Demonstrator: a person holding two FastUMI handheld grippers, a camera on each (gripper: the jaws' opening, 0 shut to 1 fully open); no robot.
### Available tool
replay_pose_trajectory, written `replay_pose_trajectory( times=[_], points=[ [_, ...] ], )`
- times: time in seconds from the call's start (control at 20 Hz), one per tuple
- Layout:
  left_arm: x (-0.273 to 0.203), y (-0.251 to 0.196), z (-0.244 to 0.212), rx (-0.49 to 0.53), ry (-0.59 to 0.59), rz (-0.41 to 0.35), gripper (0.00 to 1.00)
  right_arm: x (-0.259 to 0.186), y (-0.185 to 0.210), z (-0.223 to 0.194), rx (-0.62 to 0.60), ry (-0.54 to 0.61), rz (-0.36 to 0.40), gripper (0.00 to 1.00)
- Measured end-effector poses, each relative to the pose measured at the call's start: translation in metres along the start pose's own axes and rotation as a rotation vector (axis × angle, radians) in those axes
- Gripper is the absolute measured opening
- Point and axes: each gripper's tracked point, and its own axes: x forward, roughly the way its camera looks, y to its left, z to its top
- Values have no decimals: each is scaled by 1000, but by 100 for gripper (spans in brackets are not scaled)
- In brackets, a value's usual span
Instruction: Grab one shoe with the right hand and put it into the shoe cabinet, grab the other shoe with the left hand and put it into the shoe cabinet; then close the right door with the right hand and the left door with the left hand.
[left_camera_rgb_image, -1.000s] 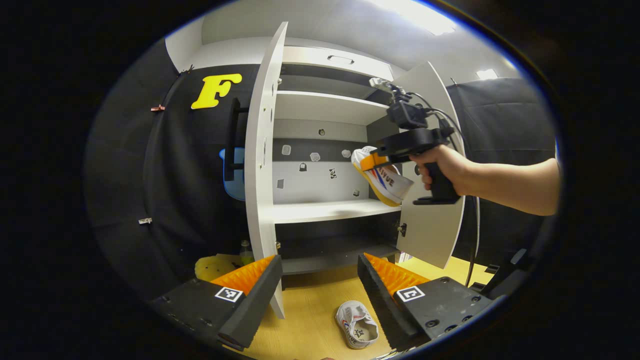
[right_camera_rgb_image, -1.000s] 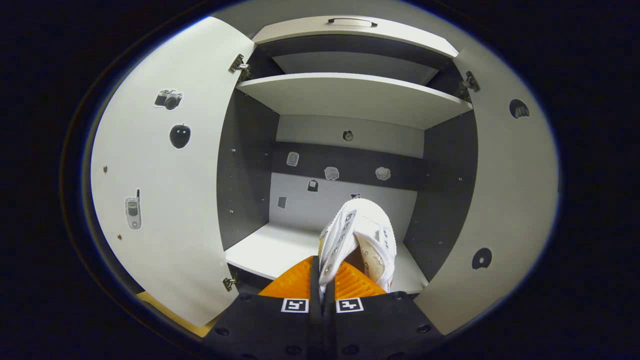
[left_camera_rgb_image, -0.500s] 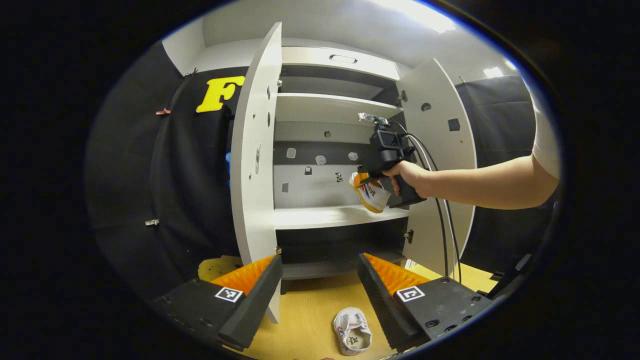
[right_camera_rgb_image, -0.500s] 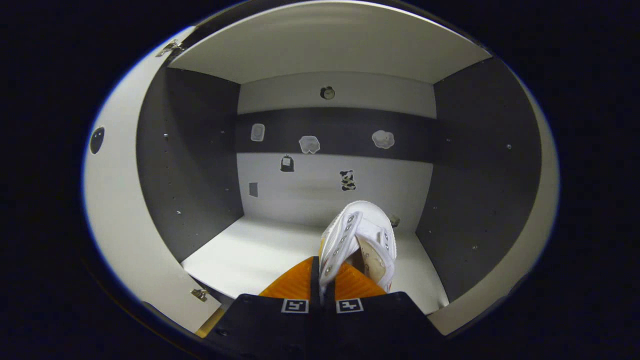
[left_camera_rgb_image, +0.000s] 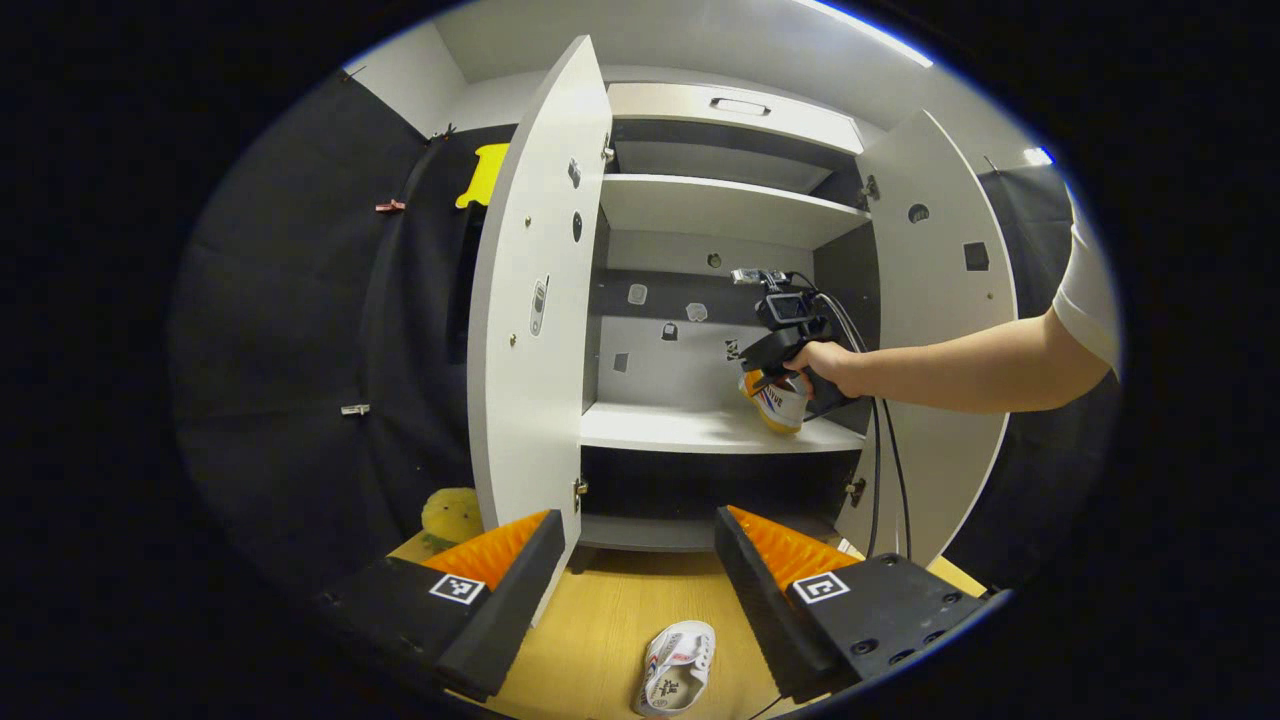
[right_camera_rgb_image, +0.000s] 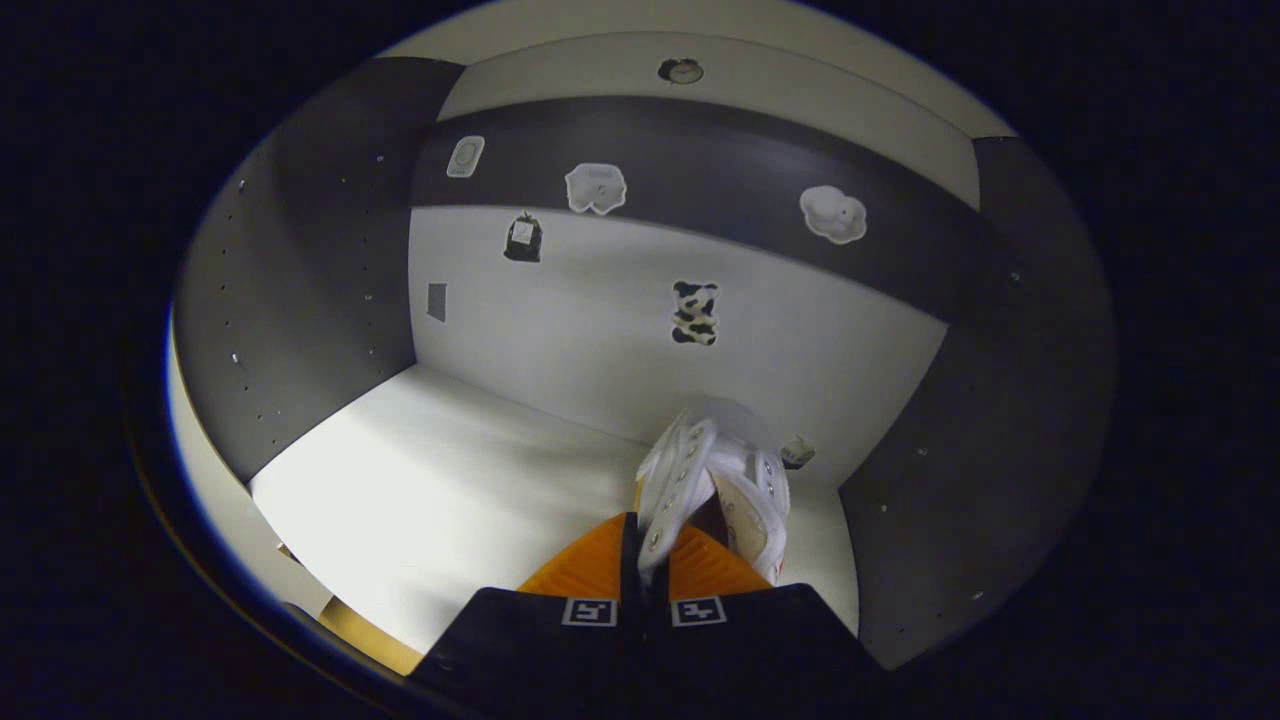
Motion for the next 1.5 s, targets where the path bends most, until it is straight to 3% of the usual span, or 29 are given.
replay_pose_trajectory(
  times=[0.1,0.2,0.5,0.55,0.6,0.65,0.7,0.75,0.8,1.1,1.5],
  points=[
    [-4,3,3,18,-8,30,95,12,6,-5,5,26,4,5],
    [-8,8,5,23,-18,66,95,16,14,-13,89,73,13,5],
    [-23,16,7,9,-30,111,95,-1,21,-13,184,82,3,27],
    [-25,19,7,17,-33,112,95,-8,24,-14,191,75,9,38],
    [-27,22,8,22,-36,109,95,-18,30,-15,205,71,27,39],
    [-28,24,10,24,-39,101,95,-30,40,-17,218,65,61,58],
    [-31,25,12,23,-44,92,95,-42,43,-19,216,55,76,68],
    [-31,27,12,23,-48,82,95,-56,45,-20,213,32,79,93],
    [-32,28,12,22,-48,70,95,-68,44,-19,206,-1,69,100],
    [-36,29,-5,14,-22,-22,95,-155,43,-19,207,-172,24,100],
    [-26,39,-73,56,86,-151,95,-255,54,-89,360,-238,2,100]
  ],
)
